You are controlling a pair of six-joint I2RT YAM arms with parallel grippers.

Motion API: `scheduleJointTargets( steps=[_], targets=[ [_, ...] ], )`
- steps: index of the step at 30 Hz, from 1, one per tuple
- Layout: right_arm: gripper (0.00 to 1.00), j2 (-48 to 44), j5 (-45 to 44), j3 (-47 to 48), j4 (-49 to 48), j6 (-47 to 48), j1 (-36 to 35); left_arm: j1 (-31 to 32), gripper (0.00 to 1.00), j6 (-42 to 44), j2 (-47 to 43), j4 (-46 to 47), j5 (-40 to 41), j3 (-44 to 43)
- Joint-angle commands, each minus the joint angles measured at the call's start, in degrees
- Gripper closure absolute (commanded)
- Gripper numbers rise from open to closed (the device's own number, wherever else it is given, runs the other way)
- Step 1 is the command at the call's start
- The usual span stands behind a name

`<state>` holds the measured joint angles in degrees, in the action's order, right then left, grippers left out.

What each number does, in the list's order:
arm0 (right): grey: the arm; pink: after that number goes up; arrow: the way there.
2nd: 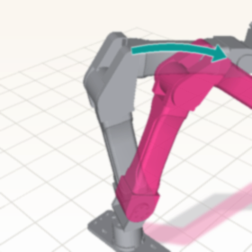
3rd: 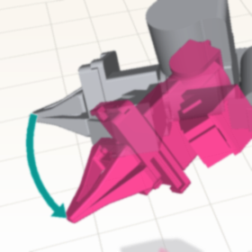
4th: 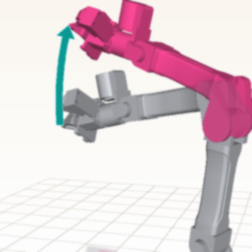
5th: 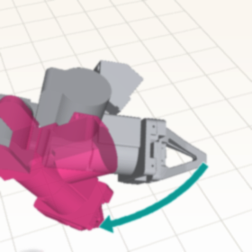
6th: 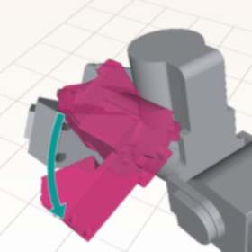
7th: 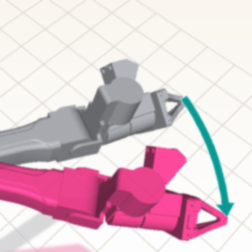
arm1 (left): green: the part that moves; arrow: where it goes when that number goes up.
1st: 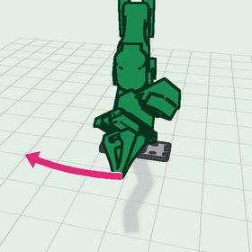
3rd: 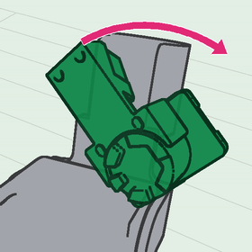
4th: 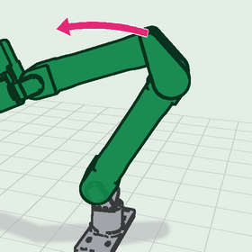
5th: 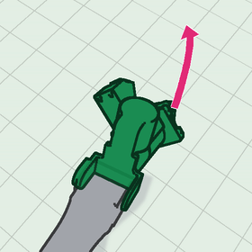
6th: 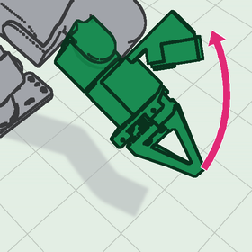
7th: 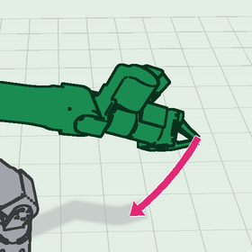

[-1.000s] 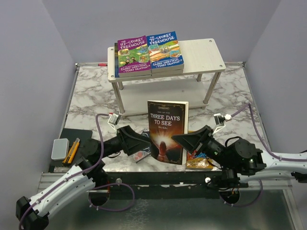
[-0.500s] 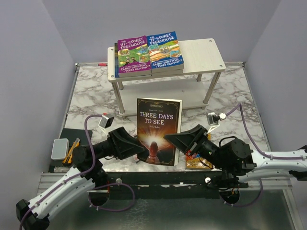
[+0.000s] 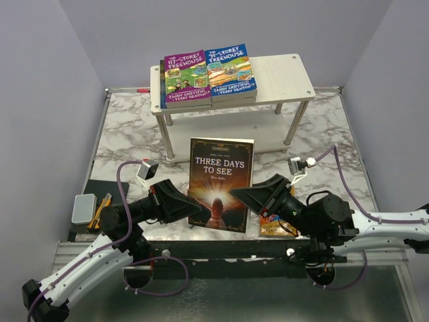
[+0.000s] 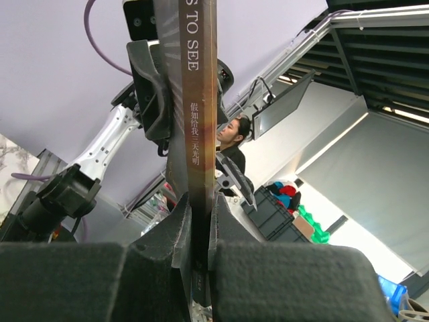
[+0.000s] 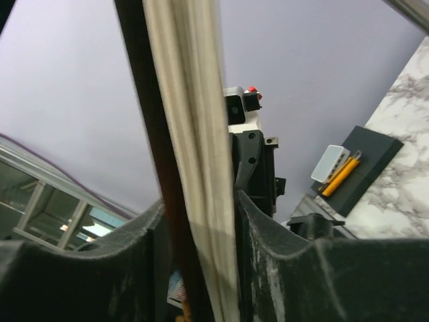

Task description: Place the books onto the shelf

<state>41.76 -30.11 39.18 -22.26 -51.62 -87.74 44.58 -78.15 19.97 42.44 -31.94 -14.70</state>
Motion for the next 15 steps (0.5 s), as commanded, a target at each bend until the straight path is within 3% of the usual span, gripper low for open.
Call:
scheduleJointTargets(
  steps=[1, 3, 7, 15],
  targets=[
    [0.53, -0.82, 1.66, -0.72, 4.06, -1.69, -0.05, -0.21, 1.0, 1.62, -0.75, 0.56, 2.5, -0.72],
    [0.48, -0.44, 2.87, -0.36, 6.61, -1.95, -0.06, -0.25, 1.0, 2.65, -1.13, -1.46, 4.34, -0.81],
    [0.46, 0.21, 4.86, -1.7, 8.49, -2.83, -0.06, -0.28, 1.0, 6.68, -2.59, -9.71, 8.47, -3.1],
    [0.53, 1.66, 8.72, -6.74, 2.57, -3.01, 0.02, -0.25, 1.0, 15.57, -5.22, -32.22, 17.26, -8.27]
  ],
)
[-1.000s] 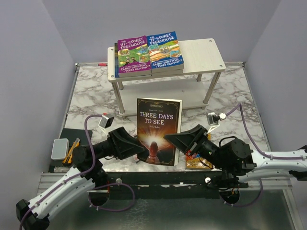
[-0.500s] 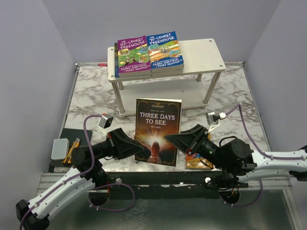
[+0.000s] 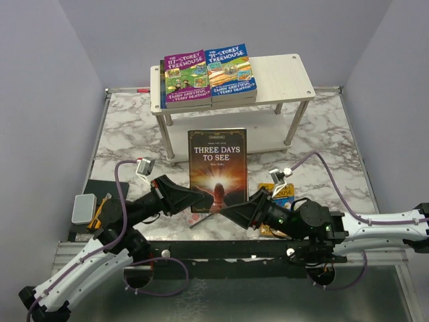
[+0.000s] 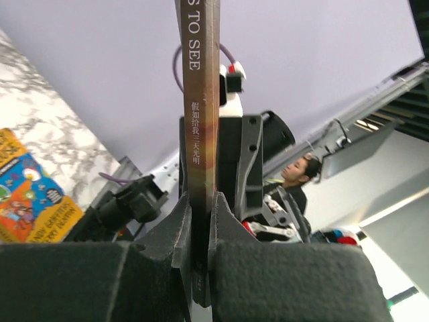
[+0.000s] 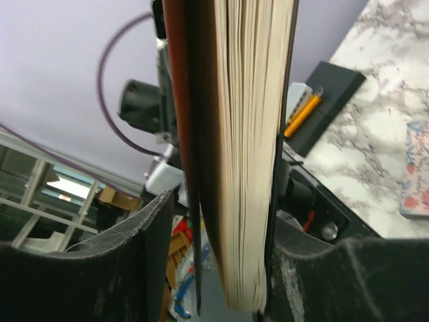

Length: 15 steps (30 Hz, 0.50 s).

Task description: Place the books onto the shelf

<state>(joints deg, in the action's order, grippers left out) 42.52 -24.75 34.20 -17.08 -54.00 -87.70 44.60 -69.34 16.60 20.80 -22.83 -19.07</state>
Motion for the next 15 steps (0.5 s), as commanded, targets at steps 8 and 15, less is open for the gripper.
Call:
scheduleJointTargets(
  steps=[8, 15],
  targets=[
    [0.59, -1.53, -2.83, -4.9, -3.92, -0.45, -0.09, -0.3, 1.0, 10.12, -1.36, -17.64, 8.96, -5.87],
    [0.59, -4.65, -7.71, -6.65, -5.9, 3.51, -0.09, -0.3, 1.0, 9.59, -0.58, -18.6, 8.71, -4.87]
  ],
)
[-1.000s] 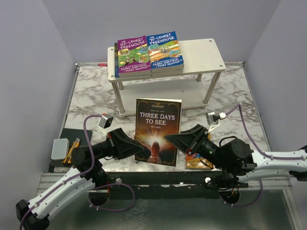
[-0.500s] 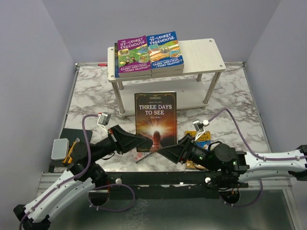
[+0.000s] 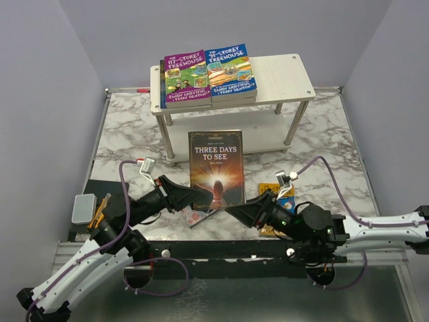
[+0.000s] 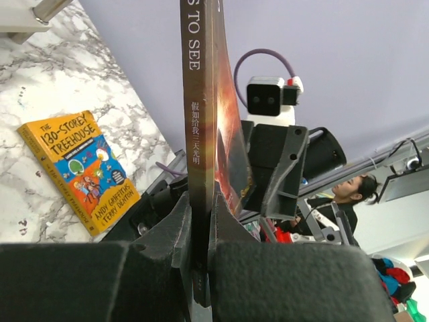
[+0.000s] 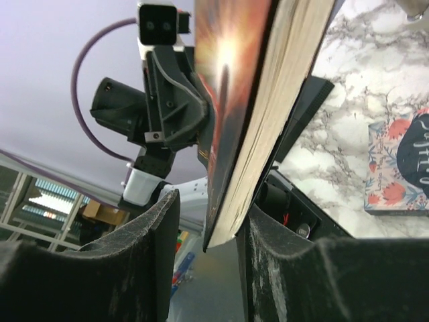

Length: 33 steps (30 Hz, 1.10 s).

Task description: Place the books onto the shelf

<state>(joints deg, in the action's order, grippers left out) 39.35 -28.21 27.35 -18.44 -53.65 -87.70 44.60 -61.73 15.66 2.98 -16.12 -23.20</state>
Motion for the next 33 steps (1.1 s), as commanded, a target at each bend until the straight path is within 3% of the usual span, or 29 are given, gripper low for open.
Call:
scheduleJointTargets(
  steps=[1, 10, 22, 26, 29, 33],
  targets=[
    [0.59, -1.29, -4.59, 0.63, -4.09, 3.93, -0.1, -0.3, 1.0, 1.87, 0.6, -0.79, 1.92, -0.67],
    [0.59, -0.19, -7.29, 2.71, -2.05, 7.01, -0.1, -0.26, 1.0, 1.71, 1.3, -0.79, 1.04, -0.63],
    [0.62, 1.66, -14.22, 1.18, -2.99, 0.19, -0.05, -0.28, 1.0, 0.4, -1.37, -0.96, 1.05, 0.96],
    [0.72, 3.32, -14.68, 0.95, -5.45, -0.21, -0.1, -0.29, 1.0, -0.5, -2.41, -1.04, 1.09, 2.24],
    [0.99, 4.35, -15.52, 0.98, -5.99, -0.91, -0.1, -0.3, 1.0, -1.33, -3.56, -2.3, 2.08, 3.19],
    [0.99, 4.78, -19.28, 0.51, -3.35, -4.67, -0.1, -0.3, 1.0, -1.37, -3.71, -8.94, 5.09, 2.93]
  ],
)
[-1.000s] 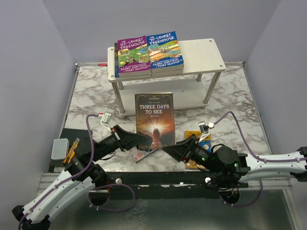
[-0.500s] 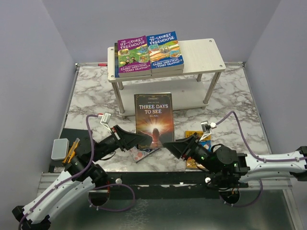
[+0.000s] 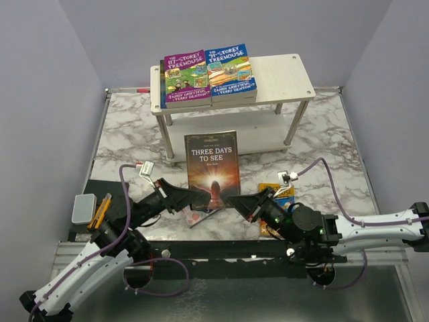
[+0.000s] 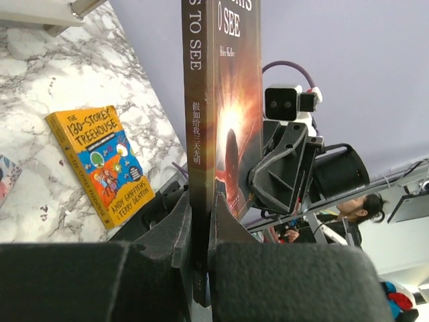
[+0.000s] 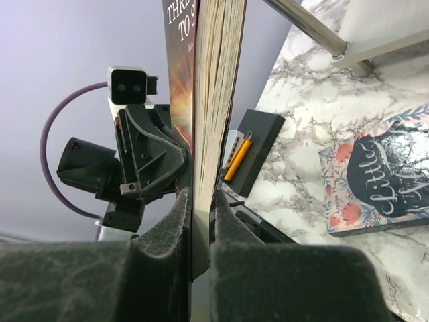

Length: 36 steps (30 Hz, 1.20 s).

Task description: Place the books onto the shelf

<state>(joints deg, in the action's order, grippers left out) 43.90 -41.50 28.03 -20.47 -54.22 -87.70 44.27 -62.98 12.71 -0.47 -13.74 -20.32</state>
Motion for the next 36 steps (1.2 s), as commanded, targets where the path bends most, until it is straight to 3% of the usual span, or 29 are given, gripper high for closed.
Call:
scheduleJointTargets(
  steps=[1, 3, 7, 9, 13, 18, 26, 36],
  targets=[
    [0.99, 0.28, -7.4, -0.06, 0.13, -5.04, -0.05, 0.03, 0.97, -0.21, -0.61, -7.73, 3.83, -0.1],
    [0.99, 0.14, -10.0, 0.5, 3.99, -7.17, -0.04, 0.03, 0.77, -0.38, -0.5, -12.75, 7.03, -0.54],
    [0.99, 0.18, -14.04, 0.71, 7.12, -8.56, -0.02, 0.03, 0.51, -1.11, 0.12, -19.99, 11.91, -1.37],
    [0.99, 0.49, -14.56, 0.71, 6.92, -8.3, 0.4, 0.05, 0.28, -0.86, 0.65, -23.05, 14.05, -2.56],
    [0.99, 2.53, -10.03, 0.72, 5.55, -8.91, 5.36, 0.03, 0.13, 1.09, 2.1, -31.07, 21.78, -6.71],
    [0.99, 7.42, 0.38, -0.09, -2.77, -6.7, 13.57, 0.05, 0.01, 4.87, 3.47, -36.23, 26.51, -11.98],
    [0.99, 15.23, 9.46, 1.79, -13.03, -2.49, 21.1, 0.04, 0.01, 11.58, 3.23, -39.95, 29.74, -16.82],
    [0.99, 31.9, 25.43, 7.61, -27.87, -2.87, 31.73, 0.03, 0.01, 19.55, 5.23, -39.0, 28.93, -22.53]
  ],
)
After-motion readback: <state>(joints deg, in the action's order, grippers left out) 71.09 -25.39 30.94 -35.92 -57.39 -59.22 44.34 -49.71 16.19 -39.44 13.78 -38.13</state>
